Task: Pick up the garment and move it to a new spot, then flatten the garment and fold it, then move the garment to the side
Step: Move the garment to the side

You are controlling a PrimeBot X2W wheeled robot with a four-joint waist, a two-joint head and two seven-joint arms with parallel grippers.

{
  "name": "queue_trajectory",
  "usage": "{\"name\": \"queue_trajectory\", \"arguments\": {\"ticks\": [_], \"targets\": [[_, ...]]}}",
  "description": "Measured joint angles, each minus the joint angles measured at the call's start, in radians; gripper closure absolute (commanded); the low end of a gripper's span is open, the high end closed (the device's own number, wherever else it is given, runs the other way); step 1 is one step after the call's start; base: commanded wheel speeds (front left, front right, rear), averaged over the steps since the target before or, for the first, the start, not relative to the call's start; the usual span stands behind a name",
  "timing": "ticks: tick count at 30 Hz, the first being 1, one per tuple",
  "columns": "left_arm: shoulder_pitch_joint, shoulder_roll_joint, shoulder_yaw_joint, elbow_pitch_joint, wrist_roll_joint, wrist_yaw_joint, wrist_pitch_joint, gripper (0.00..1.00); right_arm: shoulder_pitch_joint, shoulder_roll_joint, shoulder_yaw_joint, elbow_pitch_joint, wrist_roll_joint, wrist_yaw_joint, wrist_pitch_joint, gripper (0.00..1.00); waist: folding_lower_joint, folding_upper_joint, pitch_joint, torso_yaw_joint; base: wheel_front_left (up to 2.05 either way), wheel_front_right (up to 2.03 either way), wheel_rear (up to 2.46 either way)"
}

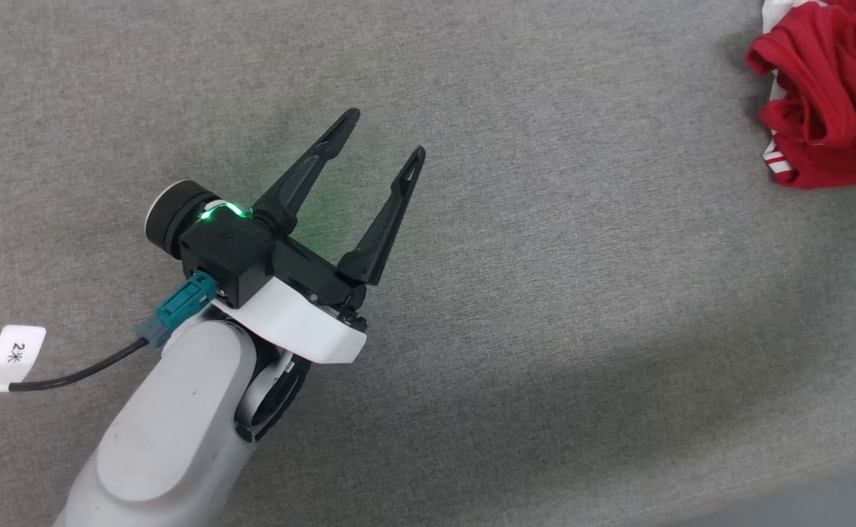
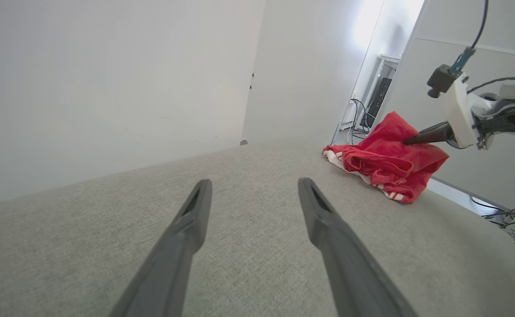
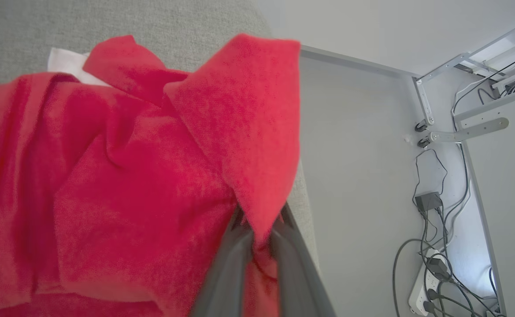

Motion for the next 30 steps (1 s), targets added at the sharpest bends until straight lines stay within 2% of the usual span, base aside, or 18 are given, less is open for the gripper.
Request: {"name": "queue_trajectory", "arguments": {"ticks": [4, 5, 6, 8, 9, 10, 19, 30], "targets": [[-0.002, 0.005, 0.002, 0.005, -0.001, 0.000, 0.000, 0.00, -0.012, 0.031, -0.004, 0.070, -0.022, 0.000, -0.042, 1.00, 0.0000, 0.0000, 0.006, 0.006, 0.00, 0.00, 0.00], [-0.003, 0.005, 0.004, 0.004, -0.002, 0.000, 0.000, 0.00, -0.016, 0.033, -0.010, 0.087, -0.024, 0.000, -0.054, 0.91, 0.0000, 0.0000, 0.006, 0.007, 0.00, 0.00, 0.00], [-0.004, 0.006, 0.008, 0.004, -0.002, 0.000, 0.000, 0.00, -0.022, 0.034, -0.013, 0.100, -0.030, 0.000, -0.071, 0.69, 0.0000, 0.0000, 0.006, 0.009, 0.00, 0.00, 0.00], [-0.004, 0.011, 0.014, 0.004, -0.002, 0.000, 0.000, 0.00, -0.036, 0.037, -0.016, 0.120, -0.034, 0.000, -0.089, 0.38, 0.0000, 0.0000, 0.002, 0.011, 0.00, 0.00, 0.00], [-0.004, 0.011, 0.022, 0.003, -0.002, 0.000, 0.000, 0.00, -0.042, 0.038, -0.019, 0.132, -0.033, 0.000, -0.096, 0.12, 0.0000, 0.0000, -0.001, 0.012, 0.00, 0.00, 0.00], [-0.004, 0.012, 0.027, 0.002, -0.004, 0.000, 0.000, 0.00, -0.046, 0.038, -0.019, 0.140, -0.033, 0.000, -0.103, 0.00, 0.0000, 0.0000, -0.004, 0.012, 0.00, 0.00, 0.00], [0.057, 0.014, 0.100, -0.003, -0.015, 0.000, 0.000, 0.00, -0.059, 0.038, -0.009, 0.172, -0.013, 0.000, -0.164, 0.00, 0.0000, 0.0000, -0.064, 0.017, 0.00, 0.00, 0.00], [0.186, -0.009, 0.249, -0.021, -0.002, 0.000, 0.000, 0.00, 0.027, 0.100, 0.037, 0.097, 0.068, 0.000, -0.293, 0.00, 0.0000, 0.0000, -0.170, 0.045, 0.00, 0.00, 0.00]]}}
